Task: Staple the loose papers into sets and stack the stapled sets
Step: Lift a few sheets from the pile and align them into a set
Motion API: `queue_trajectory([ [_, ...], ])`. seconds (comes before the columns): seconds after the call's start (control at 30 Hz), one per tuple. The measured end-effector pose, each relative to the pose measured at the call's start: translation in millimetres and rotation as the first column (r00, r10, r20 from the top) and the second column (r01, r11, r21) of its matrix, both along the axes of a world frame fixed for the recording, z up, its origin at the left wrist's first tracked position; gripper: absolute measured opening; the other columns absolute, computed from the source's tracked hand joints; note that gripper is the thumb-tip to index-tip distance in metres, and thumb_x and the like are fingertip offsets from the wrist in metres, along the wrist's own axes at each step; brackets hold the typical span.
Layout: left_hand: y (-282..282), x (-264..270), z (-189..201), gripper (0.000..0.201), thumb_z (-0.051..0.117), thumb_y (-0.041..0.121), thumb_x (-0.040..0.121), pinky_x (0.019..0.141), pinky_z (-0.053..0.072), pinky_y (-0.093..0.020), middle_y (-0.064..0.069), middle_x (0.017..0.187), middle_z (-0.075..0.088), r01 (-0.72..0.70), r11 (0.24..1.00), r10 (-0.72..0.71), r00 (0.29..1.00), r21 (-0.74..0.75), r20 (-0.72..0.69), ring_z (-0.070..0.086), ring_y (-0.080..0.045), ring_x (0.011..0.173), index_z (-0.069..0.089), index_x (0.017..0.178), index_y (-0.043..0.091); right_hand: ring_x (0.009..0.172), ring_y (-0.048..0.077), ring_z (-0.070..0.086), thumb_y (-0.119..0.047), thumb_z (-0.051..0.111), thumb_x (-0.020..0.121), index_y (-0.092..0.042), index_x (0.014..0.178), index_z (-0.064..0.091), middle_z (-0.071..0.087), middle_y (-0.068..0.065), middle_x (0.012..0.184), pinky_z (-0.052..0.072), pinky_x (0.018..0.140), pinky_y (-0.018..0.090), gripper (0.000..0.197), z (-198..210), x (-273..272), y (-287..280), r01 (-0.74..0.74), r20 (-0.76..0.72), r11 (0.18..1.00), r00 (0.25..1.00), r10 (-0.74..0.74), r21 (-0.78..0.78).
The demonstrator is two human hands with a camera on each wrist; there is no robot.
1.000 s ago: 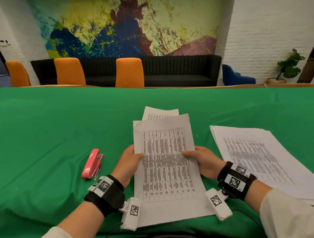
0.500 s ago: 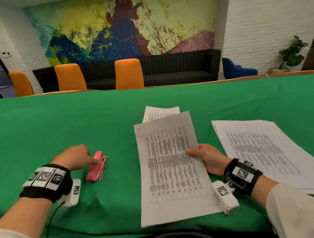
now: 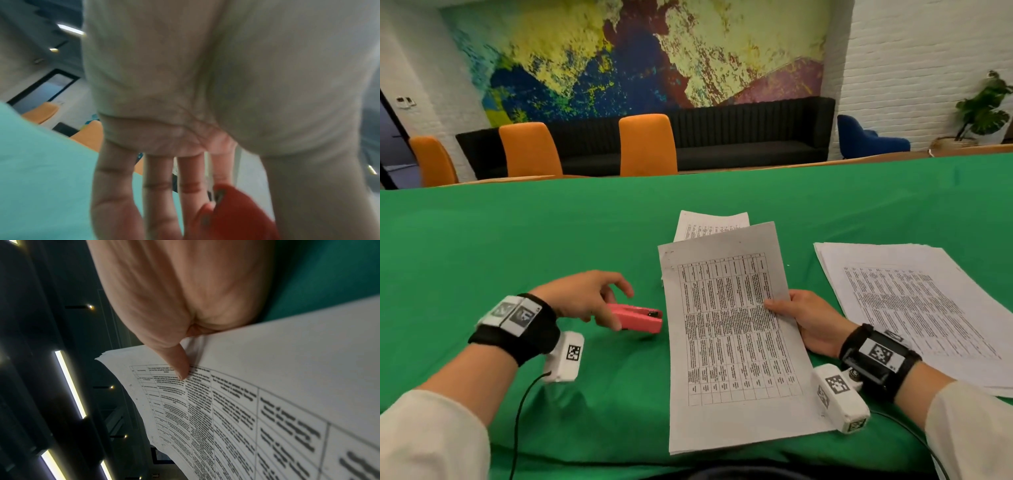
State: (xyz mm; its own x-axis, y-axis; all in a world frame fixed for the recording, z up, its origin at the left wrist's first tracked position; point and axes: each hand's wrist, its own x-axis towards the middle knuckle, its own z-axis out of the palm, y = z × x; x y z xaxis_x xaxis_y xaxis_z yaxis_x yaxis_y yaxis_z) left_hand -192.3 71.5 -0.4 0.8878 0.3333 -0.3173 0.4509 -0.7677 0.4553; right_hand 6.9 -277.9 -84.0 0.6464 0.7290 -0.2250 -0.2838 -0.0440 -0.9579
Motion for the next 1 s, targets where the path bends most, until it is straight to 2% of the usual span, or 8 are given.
queue_trajectory([
  [0.13, 1, 3, 14, 0.058, 0.101, 0.032, 0.049, 0.092, 0.056, -0.043, -0.007, 0.104, 0.078, -0.068, 0.915, 0.233, 0.894, -0.399, 0.382, 0.070, -0.023, 0.093, 0.081, 0.102, 0.019, 0.118, 0.046, 0.067, -0.018, 0.068, 0.085, 0.002, 0.130, 0.060, 0.072, 0.024, 0.122, 0.056, 0.098, 0.057, 0.050, 0, 0, -1, 0.002, -0.011, 1.000, 1.000, -0.002, 0.000],
  [0.2, 0, 10, 9, 0.059, 0.096, 0.037, 0.058, 0.093, 0.056, -0.047, -0.008, 0.105, 0.072, 0.069, 0.627, 0.497, 0.732, -0.776, 0.466, 0.068, -0.025, 0.099, 0.076, 0.108, 0.014, 0.115, 0.045, 0.068, -0.018, 0.068, 0.084, 0.002, 0.129, 0.060, 0.072, 0.024, 0.122, 0.057, 0.096, 0.056, 0.050, 0, -1, -1, 0.004, -0.018, 1.000, 1.000, -0.004, 0.005],
  [0.27, -6, 23, 3, 0.035, 0.074, 0.028, 0.087, 0.098, 0.054, -0.054, -0.010, 0.112, 0.062, 0.255, 0.268, 0.741, 0.562, -0.929, 0.368, 0.063, -0.030, 0.109, 0.064, 0.119, 0.016, 0.109, 0.042, 0.070, -0.017, 0.068, 0.084, 0.003, 0.130, 0.060, 0.071, 0.026, 0.123, 0.058, 0.095, 0.056, 0.051, 0, -1, -1, 0.006, -0.029, 1.000, 1.000, -0.006, 0.016],
  [0.33, -14, 43, 0, 0.026, 0.068, 0.025, 0.094, 0.098, 0.054, -0.054, -0.009, 0.111, 0.058, 0.278, 0.127, 0.840, 0.480, -0.952, 0.252, 0.062, -0.028, 0.107, 0.056, 0.116, 0.019, 0.105, 0.039, 0.072, -0.017, 0.068, 0.084, 0.003, 0.129, 0.060, 0.072, 0.026, 0.122, 0.058, 0.093, 0.055, 0.050, 0, -2, -2, 0.002, -0.033, 1.000, 0.999, -0.001, 0.020],
  [0.5, -50, 98, 31, 0.022, 0.063, 0.008, 0.094, 0.063, 0.055, -0.031, 0.000, 0.087, 0.055, 0.015, 0.545, 0.803, 0.280, -0.838, 0.527, 0.059, -0.012, 0.068, 0.053, 0.111, 0.020, 0.104, 0.039, 0.072, -0.017, 0.068, 0.082, 0.003, 0.127, 0.061, 0.072, 0.025, 0.120, 0.055, 0.098, 0.058, 0.049, 1, -2, -3, 0.010, -0.033, 1.000, 0.999, -0.010, 0.015],
  [0.63, -80, 126, 55, 0.020, 0.067, 0.022, 0.097, 0.061, 0.057, -0.035, 0.001, 0.082, 0.057, -0.019, 0.806, 0.579, 0.229, -0.592, 0.782, 0.060, -0.014, 0.061, 0.049, 0.103, 0.020, 0.099, 0.036, 0.073, -0.017, 0.068, 0.081, 0.001, 0.123, 0.063, 0.074, 0.023, 0.117, 0.057, 0.095, 0.056, 0.046, 2, -3, -2, -0.004, -0.029, 1.000, 1.000, 0.005, 0.016],
  [0.83, -103, 151, 35, 0.037, 0.067, 0.048, 0.092, 0.074, 0.063, -0.053, -0.001, 0.083, 0.060, -0.081, 0.916, 0.390, 0.406, -0.392, 0.827, 0.063, -0.021, 0.067, 0.050, 0.107, 0.018, 0.097, 0.035, 0.074, -0.017, 0.069, 0.083, 0.001, 0.124, 0.063, 0.075, 0.022, 0.116, 0.057, 0.095, 0.056, 0.045, -1, -2, -2, -0.011, -0.024, 1.000, 1.000, 0.011, 0.018],
  [1.0, -93, 148, 14, 0.038, 0.065, 0.055, 0.089, 0.075, 0.062, -0.051, -0.006, 0.087, 0.065, -0.214, 0.930, 0.367, 0.481, -0.299, 0.796, 0.065, -0.027, 0.071, 0.051, 0.103, 0.023, 0.098, 0.035, 0.074, -0.017, 0.069, 0.085, 0.002, 0.123, 0.064, 0.073, 0.025, 0.119, 0.058, 0.094, 0.055, 0.043, -3, 1, -3, -0.009, -0.027, 0.999, 1.000, 0.010, 0.035],
])
